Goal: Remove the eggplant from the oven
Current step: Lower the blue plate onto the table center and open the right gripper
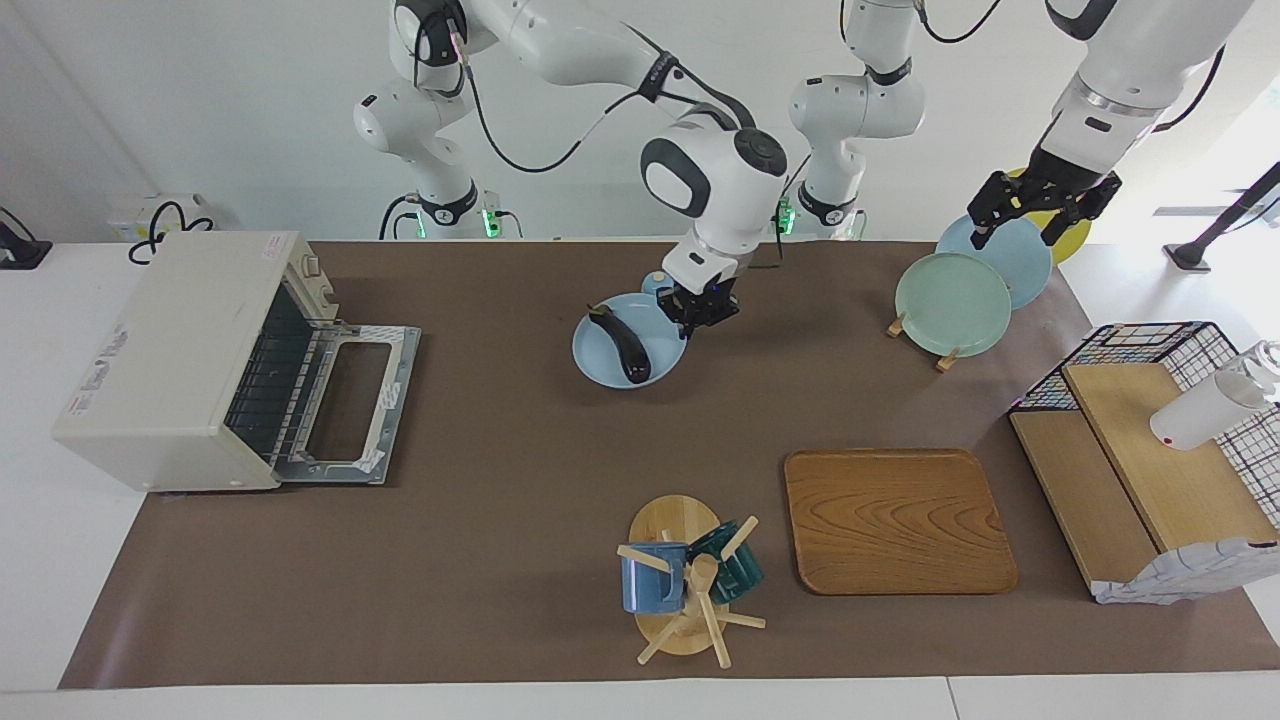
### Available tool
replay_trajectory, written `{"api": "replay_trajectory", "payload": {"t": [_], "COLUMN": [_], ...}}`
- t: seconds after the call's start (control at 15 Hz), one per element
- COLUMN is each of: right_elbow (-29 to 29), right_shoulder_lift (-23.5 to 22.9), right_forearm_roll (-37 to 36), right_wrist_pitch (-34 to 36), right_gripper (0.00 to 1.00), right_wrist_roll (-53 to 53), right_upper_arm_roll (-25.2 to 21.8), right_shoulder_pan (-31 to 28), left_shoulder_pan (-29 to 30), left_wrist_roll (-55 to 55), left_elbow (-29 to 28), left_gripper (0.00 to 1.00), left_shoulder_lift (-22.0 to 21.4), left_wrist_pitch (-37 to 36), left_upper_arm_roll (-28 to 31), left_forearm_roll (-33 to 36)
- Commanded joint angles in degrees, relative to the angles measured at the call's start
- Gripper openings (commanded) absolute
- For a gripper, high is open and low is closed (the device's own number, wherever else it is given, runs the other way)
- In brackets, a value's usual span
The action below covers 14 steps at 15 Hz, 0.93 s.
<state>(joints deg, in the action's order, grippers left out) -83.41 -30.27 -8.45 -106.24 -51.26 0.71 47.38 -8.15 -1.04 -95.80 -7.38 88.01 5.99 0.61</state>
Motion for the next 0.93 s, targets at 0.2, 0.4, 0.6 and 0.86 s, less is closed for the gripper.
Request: {"api": "replay_trajectory", "payload": {"t": [0.2, 0.4, 0.6, 0.86], "right_elbow": [0.5, -1.5, -6.2, -6.8], "right_shoulder_lift": [-1.9, -1.7, -0.8, -0.8], "right_forearm_roll": [-0.2, -0.2, 1.0, 5.0], "right_wrist_pitch": [-7.7, -10.4, -16.0, -19.0], "right_gripper": [0.0, 0.0, 0.0, 0.08], "right_wrist_roll": [-0.6, -0.5, -0.9, -1.6], "right_upper_arm_roll": [0.0, 0.0, 0.1, 0.0], "right_shoulder_pan": [-0.4, -0.5, -0.8, -1.3], "left_shoulder_pan": [0.9, 0.8, 0.8, 0.8], "left_wrist_roll": [0.3, -0.2, -0.5, -0.7], "left_elbow": [-4.0, -4.2, -4.3, -5.2], "left_gripper": [1.0, 1.0, 1.0, 1.0], "left_shoulder_lift": [-2.7, -2.9, -2.9, -3.3], "left_wrist_pitch": [2.1, 2.2, 2.0, 2.6], "left_upper_arm_roll": [-0.1, -0.1, -0.1, -0.1], "left_forearm_roll": [0.5, 0.5, 0.4, -0.1]}}
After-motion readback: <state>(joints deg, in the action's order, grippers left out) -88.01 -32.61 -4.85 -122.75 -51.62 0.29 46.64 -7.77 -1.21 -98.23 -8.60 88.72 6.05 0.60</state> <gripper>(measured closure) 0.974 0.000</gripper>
